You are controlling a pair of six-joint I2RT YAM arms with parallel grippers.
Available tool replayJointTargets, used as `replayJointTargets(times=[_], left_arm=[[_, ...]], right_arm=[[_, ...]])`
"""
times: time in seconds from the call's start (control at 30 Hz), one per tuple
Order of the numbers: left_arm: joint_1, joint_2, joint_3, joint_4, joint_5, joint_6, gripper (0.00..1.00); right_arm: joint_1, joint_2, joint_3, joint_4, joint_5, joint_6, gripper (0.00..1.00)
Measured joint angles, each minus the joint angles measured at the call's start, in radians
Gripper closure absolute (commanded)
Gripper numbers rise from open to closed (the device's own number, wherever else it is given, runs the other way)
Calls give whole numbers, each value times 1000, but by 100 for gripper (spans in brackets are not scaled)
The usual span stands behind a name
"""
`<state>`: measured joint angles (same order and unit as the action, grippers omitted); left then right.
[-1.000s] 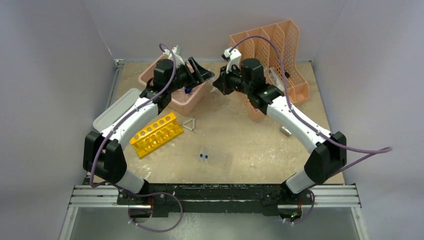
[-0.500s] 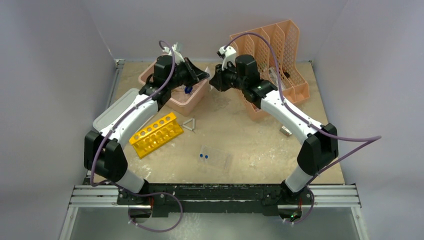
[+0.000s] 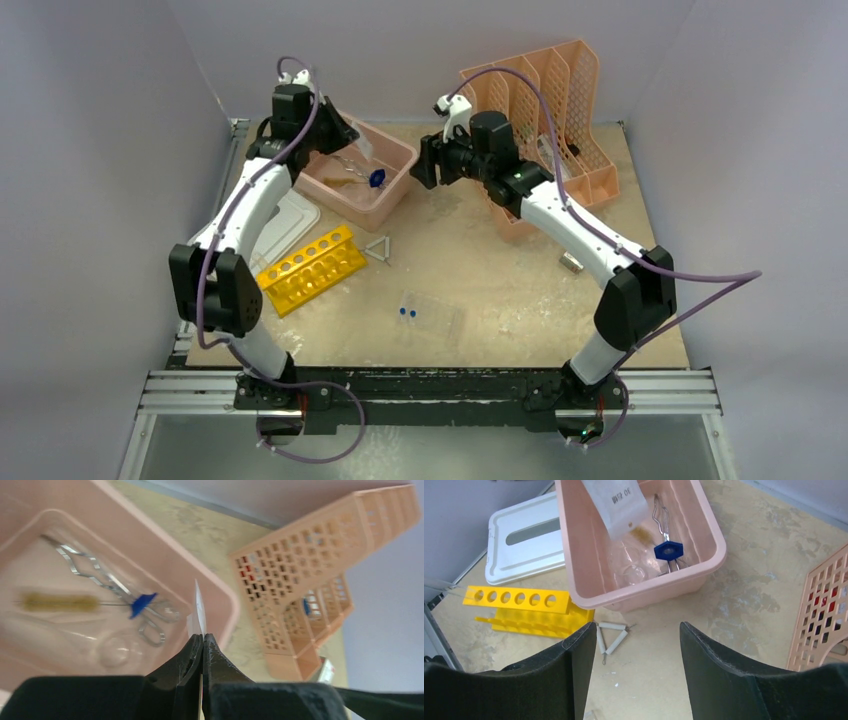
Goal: Organize the chemistry lab equipment
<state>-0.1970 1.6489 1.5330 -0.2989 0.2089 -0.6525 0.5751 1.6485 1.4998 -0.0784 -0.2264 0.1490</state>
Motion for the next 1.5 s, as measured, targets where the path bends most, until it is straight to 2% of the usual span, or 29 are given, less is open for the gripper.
replayJointTargets(times=[0.23, 0.33, 0.6, 0.7, 0.83, 0.93, 1.27, 1.5], left_arm=[[69, 200, 123, -145, 9, 90, 100], [73, 303, 160, -189, 48, 103, 100], [72, 445, 249, -245, 57, 120, 100], [72, 465, 272, -244, 37, 123, 89], [73, 470, 292, -244, -2, 127, 68], [73, 470, 312, -246, -31, 142, 61], [73, 418, 346, -289, -145, 172, 55], [73, 160, 267, -283, -220, 187, 51]], right_arm=[[0, 0, -35, -37, 8, 0, 36], [0, 2, -35, -55, 23, -3, 36], [0, 50, -34, -60, 49, -23, 36], [0, 76, -34, -79, 58, -35, 35], [0, 83, -33, -100, 73, -47, 35], [0, 84, -28, -104, 79, -56, 35], [10, 109, -24, -101, 129, -77, 35], [90, 156, -50, -58, 166, -37, 38]])
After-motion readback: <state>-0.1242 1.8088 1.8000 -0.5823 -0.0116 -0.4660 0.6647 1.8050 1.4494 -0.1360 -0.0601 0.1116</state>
